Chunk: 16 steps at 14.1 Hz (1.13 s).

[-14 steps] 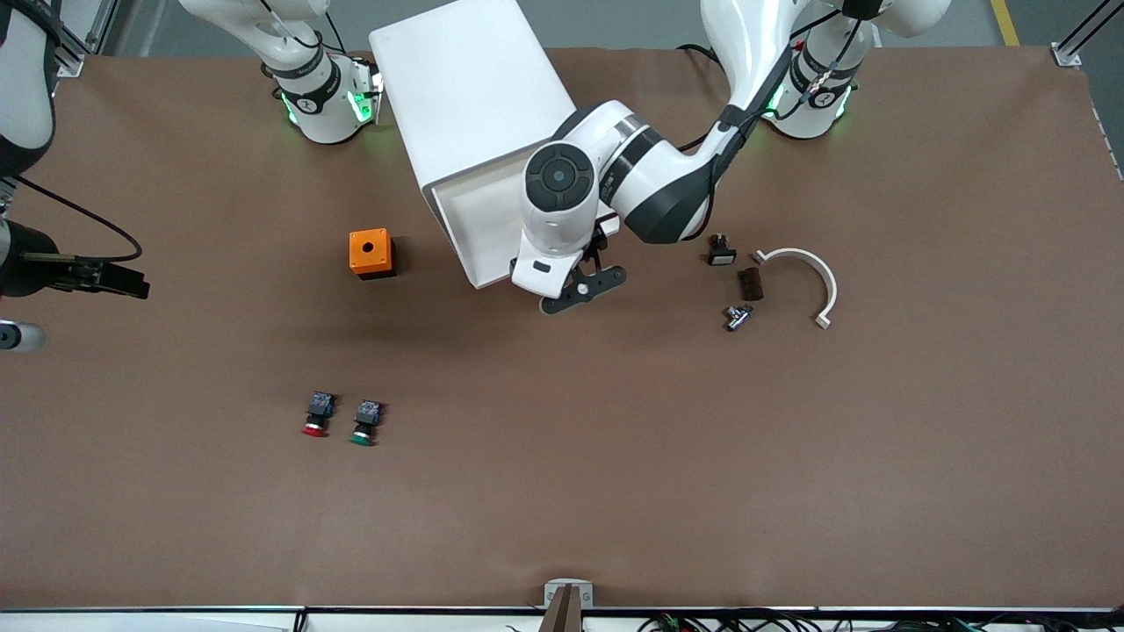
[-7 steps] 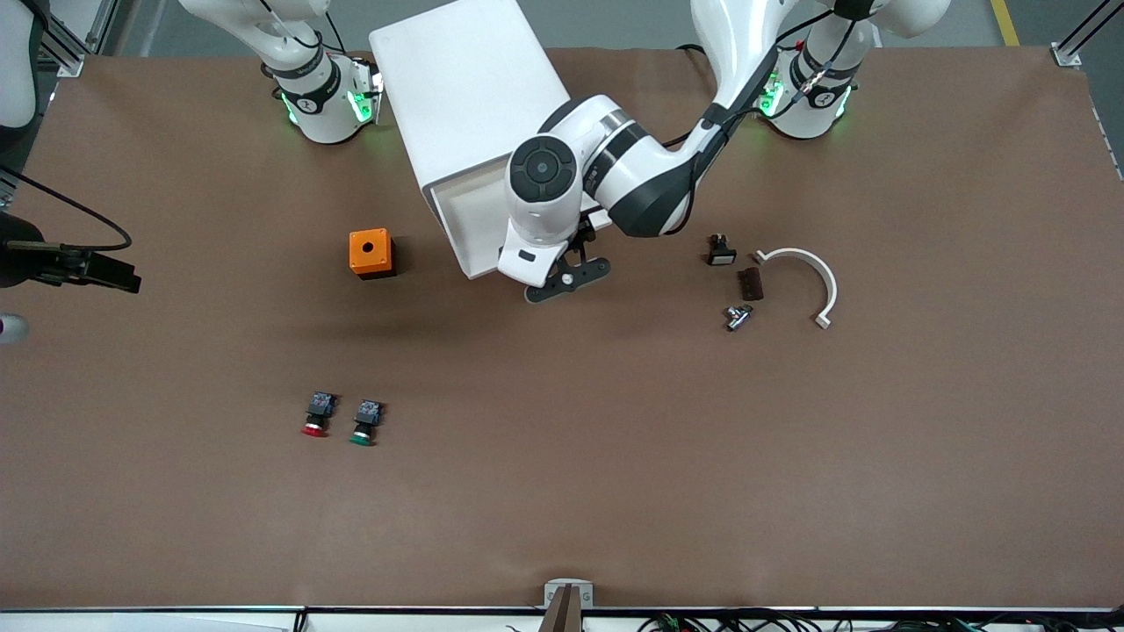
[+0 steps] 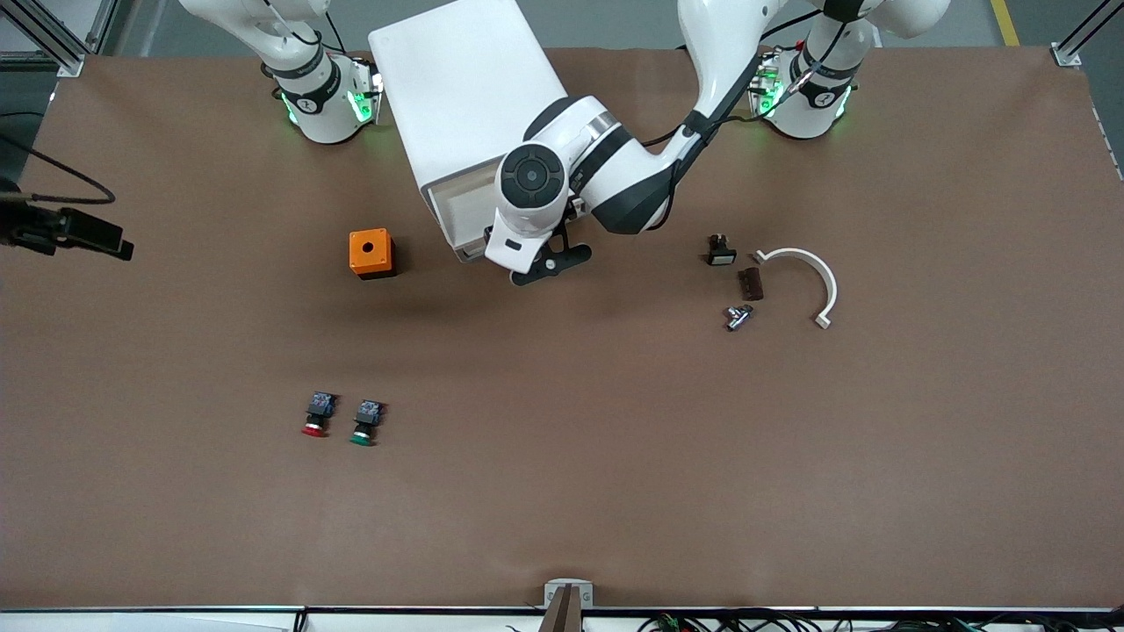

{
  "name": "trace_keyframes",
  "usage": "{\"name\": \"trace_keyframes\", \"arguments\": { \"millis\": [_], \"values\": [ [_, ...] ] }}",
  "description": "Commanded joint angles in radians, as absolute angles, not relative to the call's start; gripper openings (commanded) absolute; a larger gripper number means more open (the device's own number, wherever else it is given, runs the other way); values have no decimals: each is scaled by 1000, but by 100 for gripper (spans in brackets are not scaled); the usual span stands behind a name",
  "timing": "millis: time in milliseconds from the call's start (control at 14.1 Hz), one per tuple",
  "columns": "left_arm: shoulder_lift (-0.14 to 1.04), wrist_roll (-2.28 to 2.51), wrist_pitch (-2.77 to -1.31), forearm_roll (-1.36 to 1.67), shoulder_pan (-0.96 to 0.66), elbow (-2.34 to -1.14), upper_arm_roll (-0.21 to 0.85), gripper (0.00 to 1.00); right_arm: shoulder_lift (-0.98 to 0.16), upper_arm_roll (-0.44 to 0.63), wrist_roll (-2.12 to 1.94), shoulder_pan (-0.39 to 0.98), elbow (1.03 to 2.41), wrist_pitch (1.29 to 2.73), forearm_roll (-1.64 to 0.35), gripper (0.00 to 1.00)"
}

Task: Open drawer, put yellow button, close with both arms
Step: 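Push the drawer shut into the cabinet with the left gripper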

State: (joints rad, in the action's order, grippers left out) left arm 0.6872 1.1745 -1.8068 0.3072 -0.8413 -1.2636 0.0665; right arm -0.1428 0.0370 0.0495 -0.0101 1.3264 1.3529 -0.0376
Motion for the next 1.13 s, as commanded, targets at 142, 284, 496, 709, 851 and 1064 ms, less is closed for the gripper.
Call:
{"name": "trace_keyframes", "arguments": {
  "millis": [142,284,496,709,851,1064],
  "values": [
    [678,1169,-1818,409,-850,-1281,81,99,26,21,40,-26,1563,1477,-54,100],
    [678,1169,-1818,413,-854,-1290,83,99,52,18,41,-25,1589,1497,-55,100],
    [678,1169,-1818,466,-865,-1304,87,99,60,26,43,-32,1589,1496,-77,100],
    [678,1169,-1818,512,-873,-1313,89,99,57,26,40,-32,1586,1496,-77,100],
    [678,1169,-1818,540,-874,-1315,89,99,57,25,40,-32,1583,1491,-71,100],
    [678,1169,-1818,592,-880,-1341,89,99,58,25,35,-32,1583,1479,-63,100]
  ]
}}
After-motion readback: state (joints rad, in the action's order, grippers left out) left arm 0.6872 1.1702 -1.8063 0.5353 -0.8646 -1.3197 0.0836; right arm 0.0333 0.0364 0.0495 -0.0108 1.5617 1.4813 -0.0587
